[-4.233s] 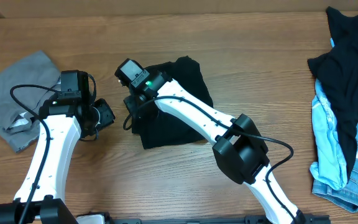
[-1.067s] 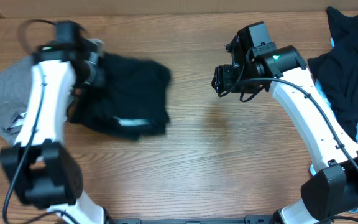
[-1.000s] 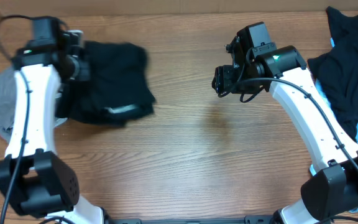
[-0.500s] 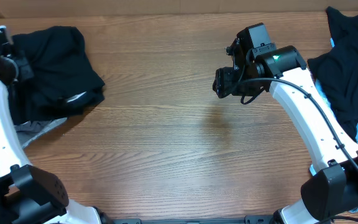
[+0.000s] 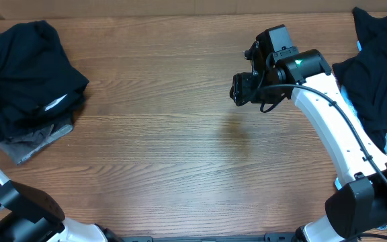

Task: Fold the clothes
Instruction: 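Carry the folded shorts with the left gripper onto the grey garment at left, then release the shorts and pull the left gripper back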

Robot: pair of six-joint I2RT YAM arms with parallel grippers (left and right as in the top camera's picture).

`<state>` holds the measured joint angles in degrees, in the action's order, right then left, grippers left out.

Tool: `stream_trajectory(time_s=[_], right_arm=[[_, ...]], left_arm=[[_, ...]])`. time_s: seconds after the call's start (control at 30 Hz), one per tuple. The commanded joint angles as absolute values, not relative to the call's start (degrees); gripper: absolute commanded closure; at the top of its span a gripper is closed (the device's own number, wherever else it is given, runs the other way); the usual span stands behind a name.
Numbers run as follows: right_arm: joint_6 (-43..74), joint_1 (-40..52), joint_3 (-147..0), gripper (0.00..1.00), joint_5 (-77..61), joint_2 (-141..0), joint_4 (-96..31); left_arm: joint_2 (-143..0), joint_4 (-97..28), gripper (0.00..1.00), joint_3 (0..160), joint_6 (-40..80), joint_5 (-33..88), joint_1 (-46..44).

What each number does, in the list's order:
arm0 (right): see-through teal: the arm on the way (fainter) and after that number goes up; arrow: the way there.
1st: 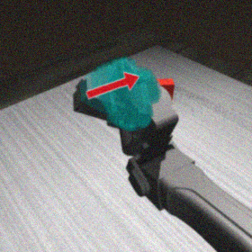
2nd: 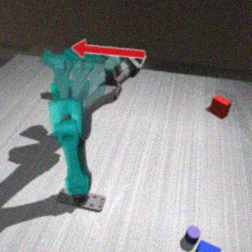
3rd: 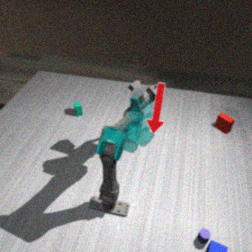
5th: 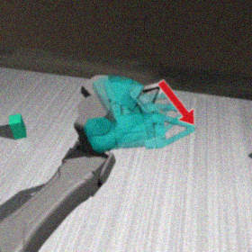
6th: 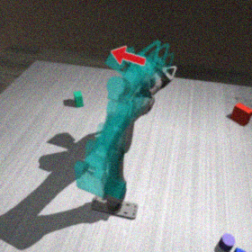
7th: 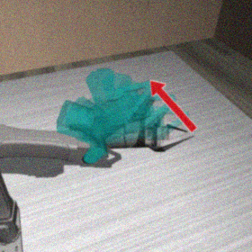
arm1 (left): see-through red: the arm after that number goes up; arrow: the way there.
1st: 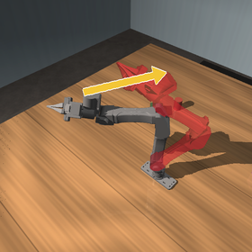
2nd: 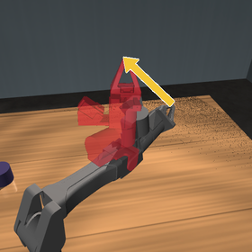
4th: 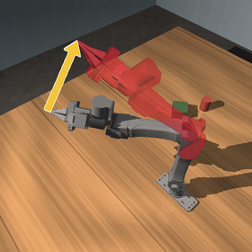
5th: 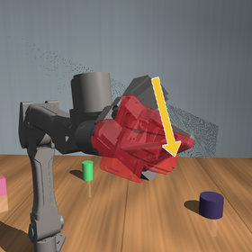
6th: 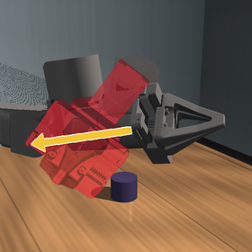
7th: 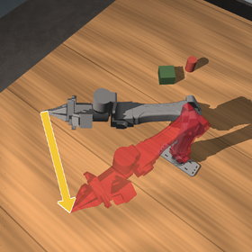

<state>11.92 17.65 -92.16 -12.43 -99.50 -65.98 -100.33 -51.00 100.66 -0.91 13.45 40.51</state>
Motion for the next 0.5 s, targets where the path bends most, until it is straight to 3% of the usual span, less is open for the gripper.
stream_trajectory(time_s=[0.0,0.37,0.47], right_arm=[[11.53,17.50,-92.64,0.33,-11.99,-99.55,-65.76],[11.77,17.50,-92.64,0.33,-12.01,-99.55,-66.13],[11.97,17.50,-92.64,0.33,-12.03,-99.55,-66.17]], left_arm=[[-100.31,-49.39,0.94,103.24,3.99,7.73,40.60],[-106.43,-50.37,0.93,103.24,5.26,1.08,40.93],[-107.20,-49.56,0.88,103.24,5.37,-2.11,40.93]])
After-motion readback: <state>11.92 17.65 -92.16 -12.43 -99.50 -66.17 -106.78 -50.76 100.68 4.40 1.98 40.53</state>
